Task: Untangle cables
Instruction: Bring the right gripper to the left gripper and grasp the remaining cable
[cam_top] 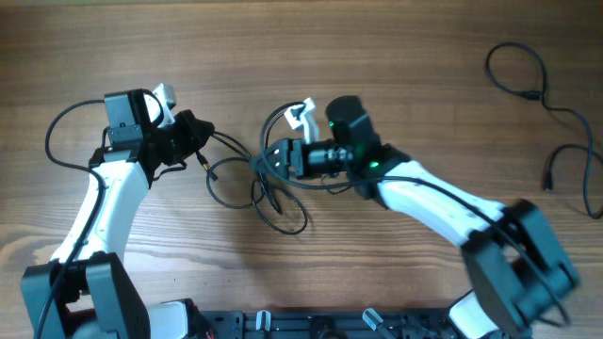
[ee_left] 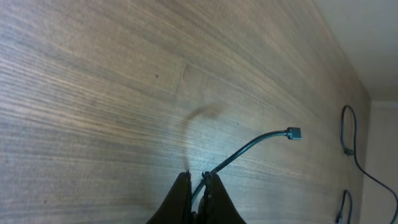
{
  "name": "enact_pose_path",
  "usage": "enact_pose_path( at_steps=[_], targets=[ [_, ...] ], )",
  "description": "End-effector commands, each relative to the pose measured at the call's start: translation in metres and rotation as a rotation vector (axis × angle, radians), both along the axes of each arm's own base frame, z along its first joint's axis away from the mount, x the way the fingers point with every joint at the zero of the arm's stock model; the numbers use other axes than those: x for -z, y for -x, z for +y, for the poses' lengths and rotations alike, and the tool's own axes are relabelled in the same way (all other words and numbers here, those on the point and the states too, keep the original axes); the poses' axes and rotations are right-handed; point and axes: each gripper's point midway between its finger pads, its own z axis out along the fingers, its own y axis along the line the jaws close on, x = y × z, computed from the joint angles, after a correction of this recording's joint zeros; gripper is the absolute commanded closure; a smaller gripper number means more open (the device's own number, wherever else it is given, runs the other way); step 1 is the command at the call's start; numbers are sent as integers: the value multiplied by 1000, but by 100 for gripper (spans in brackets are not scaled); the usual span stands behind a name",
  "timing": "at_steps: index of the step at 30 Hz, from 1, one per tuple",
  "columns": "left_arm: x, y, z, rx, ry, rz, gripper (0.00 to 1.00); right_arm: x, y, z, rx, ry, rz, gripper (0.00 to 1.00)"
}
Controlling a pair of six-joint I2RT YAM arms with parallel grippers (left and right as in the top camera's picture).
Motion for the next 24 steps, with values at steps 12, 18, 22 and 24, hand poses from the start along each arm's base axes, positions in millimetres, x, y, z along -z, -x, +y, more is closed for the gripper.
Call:
enact_pose_path(
  at_steps=[12, 18, 22, 24],
  targets=[
    [0, 2, -4, 31, 13, -7, 96, 40, -27, 39, 363, 44, 230, 18],
    [0, 2, -4, 31, 13, -7, 96, 36, -68, 23, 652, -14, 314, 24],
    [0, 1, -4, 31, 12, -10, 96, 22, -69, 28, 612, -50, 231, 48],
    [0, 1, -4, 31, 12, -10, 96, 22, -69, 27, 614, -51, 231, 48]
  ],
)
